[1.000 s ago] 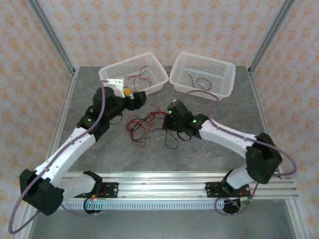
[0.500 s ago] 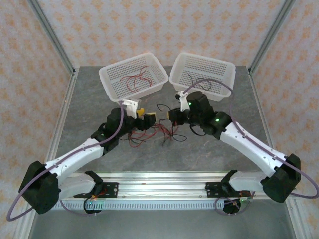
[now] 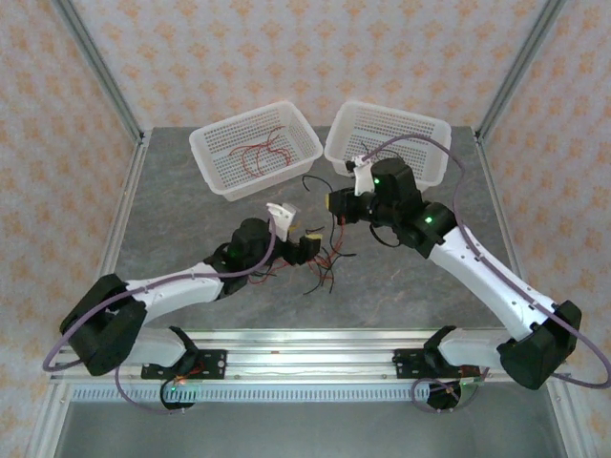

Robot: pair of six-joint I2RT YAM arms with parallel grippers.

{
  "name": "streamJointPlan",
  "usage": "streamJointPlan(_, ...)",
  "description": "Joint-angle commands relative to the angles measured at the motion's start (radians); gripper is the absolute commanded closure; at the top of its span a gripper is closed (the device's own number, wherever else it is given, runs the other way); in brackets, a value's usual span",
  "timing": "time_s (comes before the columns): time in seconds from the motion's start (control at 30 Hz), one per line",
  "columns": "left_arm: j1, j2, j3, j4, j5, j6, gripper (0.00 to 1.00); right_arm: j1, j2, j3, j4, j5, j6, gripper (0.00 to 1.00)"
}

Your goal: Untangle the cables

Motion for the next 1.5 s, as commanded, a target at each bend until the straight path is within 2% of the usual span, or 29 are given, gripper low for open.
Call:
streamJointPlan(0.0,-0.038,0.007,0.011,0.132,0.048,0.059,0.17,-0.009,-0.011,0.039,0.023,0.067,0.08,1.0)
streamJointPlan(0.17,-0.077,0.023,-0.008,0.168,0.082,0.092,0.15,-0.01,-0.03,0.019,0.074,0.128,0.184,1.0)
streamJointPlan(0.37,-0.153,0.059,-0.015,0.156,0.074,0.174,0.11,-0.01,-0.035,-0.003,0.132,0.203,0.283,1.0)
streamJointPlan(0.5,-0.169,0.128,0.028,0.165,0.035,0.196,0.07,-0.01,-0.06,-0.009,0.16,0.224,0.33,1.0)
streamJointPlan(0.7,-0.168,0.27,0.115,0.163,-0.068,0.219,0.08,-0.01,-0.087,0.016,0.161,0.247,0.359,1.0)
streamJointPlan(0.87,-0.15,0.377,0.168,0.139,-0.12,0.173,0.11,-0.01,-0.118,0.074,0.134,0.289,0.355,1.0)
streamJointPlan(1.07,-0.12,0.409,0.142,0.151,-0.167,0.109,0.13,-0.01,-0.122,0.173,0.086,0.354,0.314,1.0)
streamJointPlan(1.33,-0.074,0.356,0.068,0.166,-0.208,0.06,0.14,-0.027,-0.046,0.408,0.005,0.476,0.176,1.0)
streamJointPlan(1.47,-0.07,0.299,0.051,0.168,-0.201,0.052,0.13,-0.085,0.039,0.517,-0.003,0.48,0.095,1.0)
